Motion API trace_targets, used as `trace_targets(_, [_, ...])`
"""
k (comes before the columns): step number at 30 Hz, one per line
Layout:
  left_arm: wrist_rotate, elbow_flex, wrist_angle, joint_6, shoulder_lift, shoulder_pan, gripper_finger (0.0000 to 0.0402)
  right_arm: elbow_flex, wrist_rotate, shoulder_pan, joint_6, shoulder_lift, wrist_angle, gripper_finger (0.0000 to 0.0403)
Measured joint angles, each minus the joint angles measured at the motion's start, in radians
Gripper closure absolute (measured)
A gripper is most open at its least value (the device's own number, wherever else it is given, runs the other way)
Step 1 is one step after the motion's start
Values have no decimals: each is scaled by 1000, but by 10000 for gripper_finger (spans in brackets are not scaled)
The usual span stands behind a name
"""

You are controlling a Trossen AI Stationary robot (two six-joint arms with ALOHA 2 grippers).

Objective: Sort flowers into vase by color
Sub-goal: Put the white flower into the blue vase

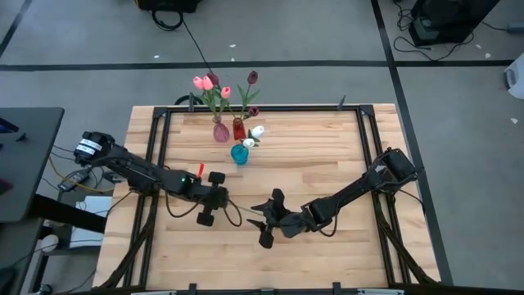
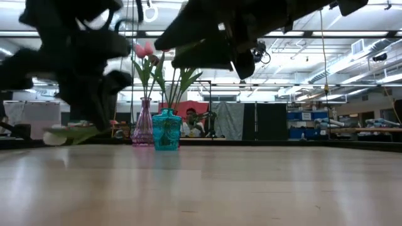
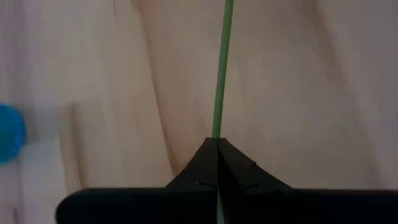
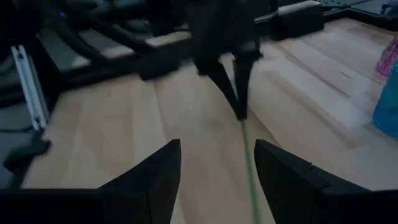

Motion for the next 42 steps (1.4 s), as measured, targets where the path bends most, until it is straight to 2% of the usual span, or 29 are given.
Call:
trace_targets(7, [-21,89,-19,-27,-1,-39,400,0,33,-3,-16,13,-85,188])
trace_targets(16, [-20,117,-18,-41,-1,-60,401,0,41,-3,-24,14,-185,194])
trace_targets(20, [-19,117,-18,-41,-2,-60,401,0,41,-3,-39,14,-191,239])
trace_targets(26, [-20,118,-15,-41,-2,-60,401,0,1,-3,-50,14,-193,377])
trace_targets(30, [-20,119,-16,-58,-2,-60,399,0,21,-3,-28,14,-200,386])
trace_targets(34, [2,117,48,-145,-2,-75,370,0,20,-4,-15,14,-206,391])
trace_targets(38, [-18,121,133,-146,-4,-124,321,0,19,-9,-9,14,-204,391])
trace_targets(42, [-34,107,190,-169,1,-163,281,0,67,-8,9,14,-204,391])
